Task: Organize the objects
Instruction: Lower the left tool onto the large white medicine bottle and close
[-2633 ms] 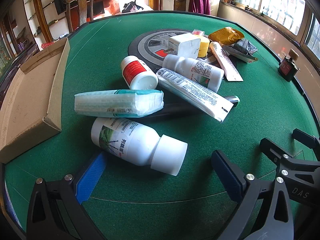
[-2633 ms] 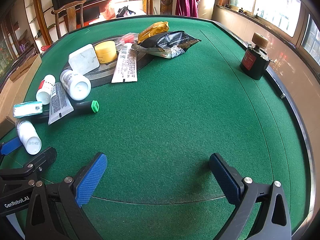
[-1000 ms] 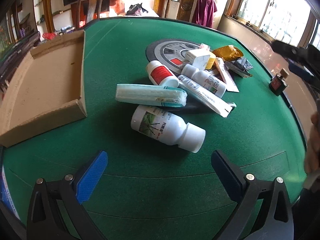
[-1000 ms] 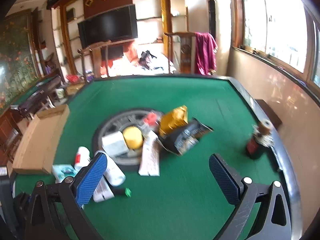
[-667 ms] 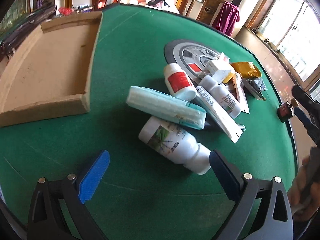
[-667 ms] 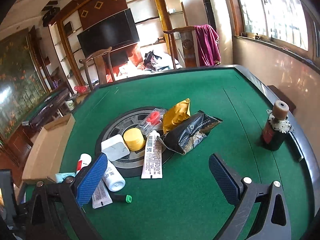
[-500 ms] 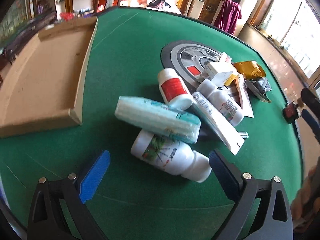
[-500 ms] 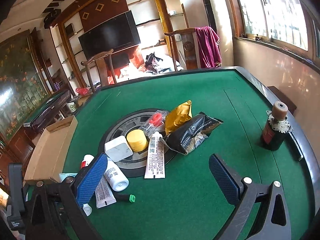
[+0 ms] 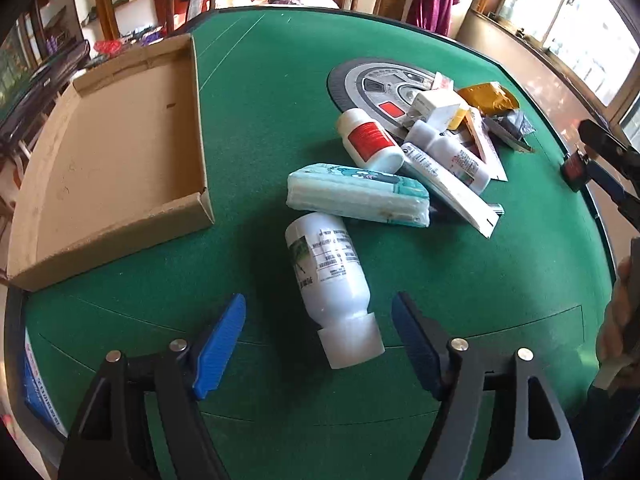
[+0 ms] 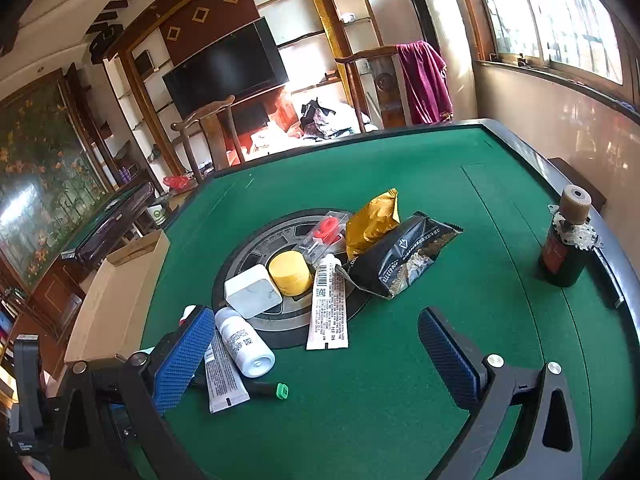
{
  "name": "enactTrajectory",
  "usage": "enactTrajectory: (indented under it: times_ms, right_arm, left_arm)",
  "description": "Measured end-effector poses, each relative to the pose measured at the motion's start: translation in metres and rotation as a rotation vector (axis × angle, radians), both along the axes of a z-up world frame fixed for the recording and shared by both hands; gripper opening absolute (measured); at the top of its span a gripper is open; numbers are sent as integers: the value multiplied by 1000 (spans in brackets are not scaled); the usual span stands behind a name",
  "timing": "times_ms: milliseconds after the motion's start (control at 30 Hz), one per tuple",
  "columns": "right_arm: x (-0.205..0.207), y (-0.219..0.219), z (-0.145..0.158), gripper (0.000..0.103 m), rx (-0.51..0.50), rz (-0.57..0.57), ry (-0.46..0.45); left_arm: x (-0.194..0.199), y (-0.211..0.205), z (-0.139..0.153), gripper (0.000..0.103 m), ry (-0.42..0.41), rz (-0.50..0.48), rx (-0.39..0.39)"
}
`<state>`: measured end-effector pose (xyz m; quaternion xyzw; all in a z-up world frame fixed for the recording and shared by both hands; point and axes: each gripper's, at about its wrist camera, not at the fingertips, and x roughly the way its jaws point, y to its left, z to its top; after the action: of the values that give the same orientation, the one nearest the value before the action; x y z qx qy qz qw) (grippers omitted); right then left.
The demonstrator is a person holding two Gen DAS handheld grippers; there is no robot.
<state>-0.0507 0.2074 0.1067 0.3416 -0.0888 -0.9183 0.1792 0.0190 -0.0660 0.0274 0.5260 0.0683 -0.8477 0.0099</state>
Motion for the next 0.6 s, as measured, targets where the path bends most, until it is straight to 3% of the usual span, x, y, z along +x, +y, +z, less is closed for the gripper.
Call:
enactTrajectory:
  times_ms: [167,200,267,300,333,500,600]
  right_arm:
    - [0,-6,-3,103,14,25,-8]
    - [0,-6,-3,103,16,29,-5]
    - [1,-7,-3,103,17,39,-2]
    - [1,-8,-3,103,19,41,0]
    - [1,-8,-3,103,21,44,1]
    - [1,-8,-3,102,-6,72,8]
    - [-1,-4,-3,92,-3,64,22]
  left_arm:
    - [-7,6,-7,75,2,5,-6]
    - [-12,8,-11,71,2,12,-2]
    - [-11,10,-14,53,18,6,-20]
    - [-10,12,-14,38,26,0,-33]
    - [-10,12,-14,33,33,-3,-40]
    - [-3,7,-13,33,81,-14,9]
    - [-2,9,-14,33,97,-24,-9]
